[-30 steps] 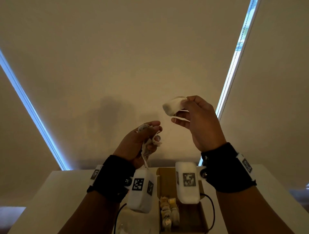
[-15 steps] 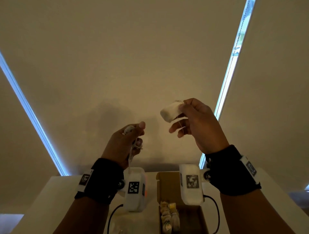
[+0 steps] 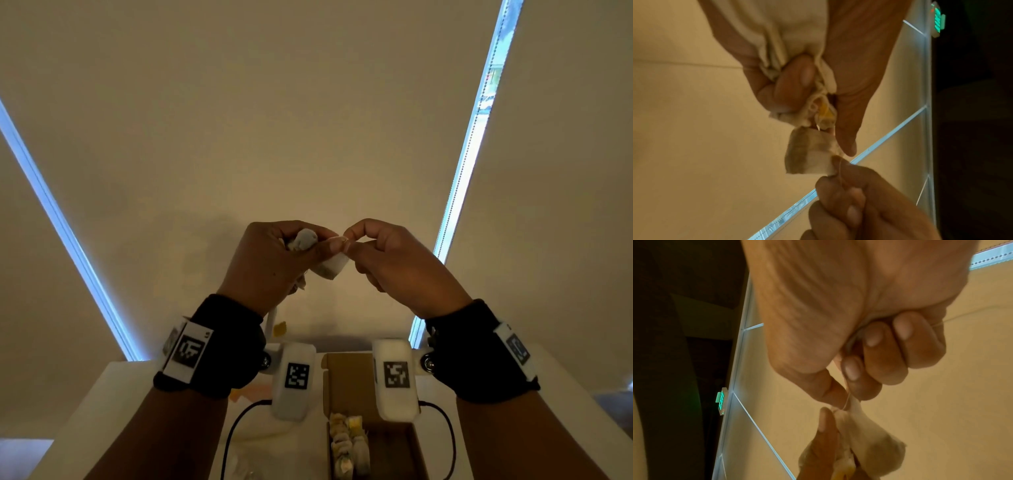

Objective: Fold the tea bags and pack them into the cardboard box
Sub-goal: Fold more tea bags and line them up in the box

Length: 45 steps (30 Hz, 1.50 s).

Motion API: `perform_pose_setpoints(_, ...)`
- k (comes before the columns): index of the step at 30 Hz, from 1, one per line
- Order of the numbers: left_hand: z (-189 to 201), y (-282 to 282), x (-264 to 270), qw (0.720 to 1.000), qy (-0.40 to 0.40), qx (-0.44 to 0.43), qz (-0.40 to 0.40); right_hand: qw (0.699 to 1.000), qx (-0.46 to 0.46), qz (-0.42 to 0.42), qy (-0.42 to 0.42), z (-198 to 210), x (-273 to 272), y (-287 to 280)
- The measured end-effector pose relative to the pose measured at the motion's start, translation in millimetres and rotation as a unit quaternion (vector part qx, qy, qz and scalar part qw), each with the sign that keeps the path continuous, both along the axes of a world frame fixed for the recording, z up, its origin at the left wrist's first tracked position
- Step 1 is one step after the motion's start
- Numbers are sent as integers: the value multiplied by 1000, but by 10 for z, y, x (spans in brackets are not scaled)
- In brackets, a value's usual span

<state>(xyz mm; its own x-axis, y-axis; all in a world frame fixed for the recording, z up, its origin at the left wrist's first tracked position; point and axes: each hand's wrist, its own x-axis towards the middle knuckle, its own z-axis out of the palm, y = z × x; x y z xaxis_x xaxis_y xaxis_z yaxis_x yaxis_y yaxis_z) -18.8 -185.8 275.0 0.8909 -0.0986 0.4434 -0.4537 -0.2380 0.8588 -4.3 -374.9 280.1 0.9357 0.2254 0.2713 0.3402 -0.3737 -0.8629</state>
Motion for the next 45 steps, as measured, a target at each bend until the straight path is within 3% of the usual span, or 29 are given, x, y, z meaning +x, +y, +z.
perform_pose_setpoints(18,-70,-60,125,991,-96,68,70,990,-98,-65,-82,4,67,11)
perform_pose_setpoints(28,-14,-139,187,991,-48,-27,118,989,24,-106,-98,124,52,191)
perform_pose_setpoints(34,74,-129,216,986,-5,-99,136,993,92,-29,-71,65,-173,296)
perform_pose_setpoints(45,246,-64,179,982,2,-133,136,996,65,62,9,-268,-290,218)
